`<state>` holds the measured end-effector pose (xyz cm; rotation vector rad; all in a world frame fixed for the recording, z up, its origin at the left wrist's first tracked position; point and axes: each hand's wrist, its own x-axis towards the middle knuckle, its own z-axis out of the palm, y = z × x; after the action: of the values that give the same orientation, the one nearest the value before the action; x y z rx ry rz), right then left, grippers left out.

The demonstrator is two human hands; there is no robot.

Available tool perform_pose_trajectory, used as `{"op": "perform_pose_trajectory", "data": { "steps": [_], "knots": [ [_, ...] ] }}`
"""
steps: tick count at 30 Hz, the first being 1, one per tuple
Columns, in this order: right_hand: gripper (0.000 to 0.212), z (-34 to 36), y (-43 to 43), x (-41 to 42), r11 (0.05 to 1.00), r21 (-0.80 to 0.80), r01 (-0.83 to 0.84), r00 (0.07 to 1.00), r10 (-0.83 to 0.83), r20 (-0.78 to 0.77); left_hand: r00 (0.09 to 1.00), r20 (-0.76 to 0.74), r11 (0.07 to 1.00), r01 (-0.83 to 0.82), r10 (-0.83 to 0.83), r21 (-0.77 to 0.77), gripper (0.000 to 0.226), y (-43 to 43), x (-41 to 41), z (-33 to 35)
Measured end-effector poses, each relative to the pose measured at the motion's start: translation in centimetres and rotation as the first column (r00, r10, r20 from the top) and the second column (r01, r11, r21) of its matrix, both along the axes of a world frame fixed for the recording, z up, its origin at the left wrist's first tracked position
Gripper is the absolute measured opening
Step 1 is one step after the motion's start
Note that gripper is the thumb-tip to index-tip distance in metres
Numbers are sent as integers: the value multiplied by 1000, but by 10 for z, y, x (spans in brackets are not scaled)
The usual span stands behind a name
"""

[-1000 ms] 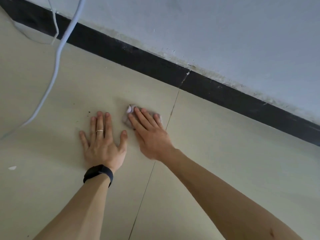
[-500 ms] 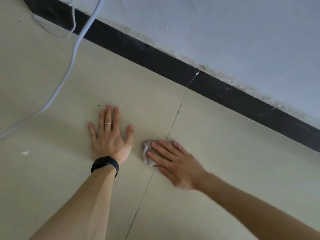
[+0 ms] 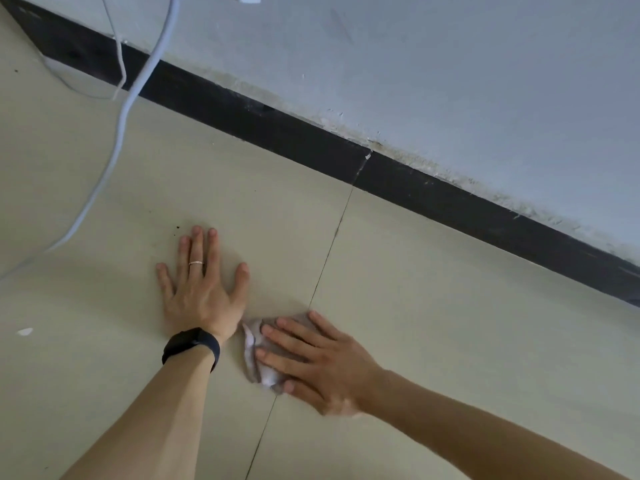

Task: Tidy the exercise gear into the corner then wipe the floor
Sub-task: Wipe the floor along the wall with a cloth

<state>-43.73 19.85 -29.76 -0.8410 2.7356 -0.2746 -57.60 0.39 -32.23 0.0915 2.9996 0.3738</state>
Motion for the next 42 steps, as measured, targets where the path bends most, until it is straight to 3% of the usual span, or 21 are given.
{"op": "perform_pose_trajectory", "data": {
  "steps": [2, 4, 7, 9, 11, 14, 17, 18, 20, 22, 24, 25, 26, 29, 31, 32, 34, 36, 37, 38, 42],
  "knots": [
    [56, -4, 43, -18, 994, 62, 88, 996, -86, -21, 1000, -2, 1000, 9, -9, 3, 74, 1, -2, 0],
    [57, -6, 89, -41, 912, 103, 397, 917, -389, -84, 1000, -2, 1000, 7, -7, -7, 75, 1, -4, 0],
    [58, -1, 141, -52, 581, 99, 808, 585, -811, -18, 1000, 3, 1000, 12, -12, -12, 72, 5, -5, 2],
    [58, 1, 129, -41, 487, 69, 871, 486, -873, 28, 1000, -1, 1000, 26, -26, -2, 72, 9, -11, 3],
    [57, -4, 87, -9, 606, 54, 794, 606, -795, 13, 999, -6, 999, 41, -41, -8, 72, 11, -13, 2],
    [55, -7, 21, 78, 881, 55, 470, 881, -472, 21, 999, 12, 999, 40, -39, -14, 71, 4, -4, -4],
    [53, -2, 42, 108, 986, 71, 152, 986, -156, 52, 994, -26, 988, 103, -107, -110, 62, 4, 9, 2],
    [53, -2, 61, 97, 987, 84, 139, 990, -142, 27, 989, -46, 978, 132, -141, -165, 58, 7, 12, 5],
    [54, -2, 102, 58, 931, 116, 347, 937, -350, 12, 983, -86, 970, 143, -162, -195, 56, 18, 23, 11],
    [57, 1, 131, 23, 734, 138, 665, 739, -673, 13, 980, -106, 980, 151, -165, -128, 61, 34, 41, 15],
    [59, 0, 125, 13, 608, 107, 787, 609, -793, 23, 977, -72, 979, 199, -203, -51, 64, 59, 60, 18],
    [59, 0, 112, 22, 626, 91, 775, 626, -779, 31, 969, -44, 970, 243, -243, -16, 64, 77, 69, 18],
    [58, -2, 97, 38, 702, 71, 708, 703, -711, 22, 959, -18, 959, 282, -282, 10, 64, 94, 79, 16],
    [56, -4, 84, 80, 926, 31, 376, 926, -375, -27, 942, 38, 943, 333, -333, 8, 63, 129, 83, 12],
    [57, -6, 122, 63, 963, 75, 258, 966, -256, -33, 949, 68, 951, 309, -308, -2, 59, 136, 78, 6],
    [57, -7, 141, 47, 950, 111, 292, 956, -286, -67, 955, 65, 957, 291, -290, 1, 58, 135, 77, 6],
    [62, -6, 178, 6, 828, 111, 549, 835, -538, -114, 954, 53, 956, 293, -294, 22, 59, 136, 79, 4],
    [65, -6, 194, -27, 587, 82, 805, 590, -807, -24, 955, 52, 957, 290, -291, 29, 60, 135, 84, 1],
    [63, -7, 189, -36, 503, 77, 861, 504, -863, -2, 957, 57, 958, 284, -285, 28, 59, 136, 83, 0],
    [62, -7, 176, -40, 478, 70, 876, 478, -878, 9, 958, 64, 960, 277, -278, 29, 59, 136, 82, 0],
    [59, -4, 108, -18, 856, 44, 516, 853, -518, 65, 958, 79, 961, 275, -274, -2, 57, 130, 81, -4]
  ]
}}
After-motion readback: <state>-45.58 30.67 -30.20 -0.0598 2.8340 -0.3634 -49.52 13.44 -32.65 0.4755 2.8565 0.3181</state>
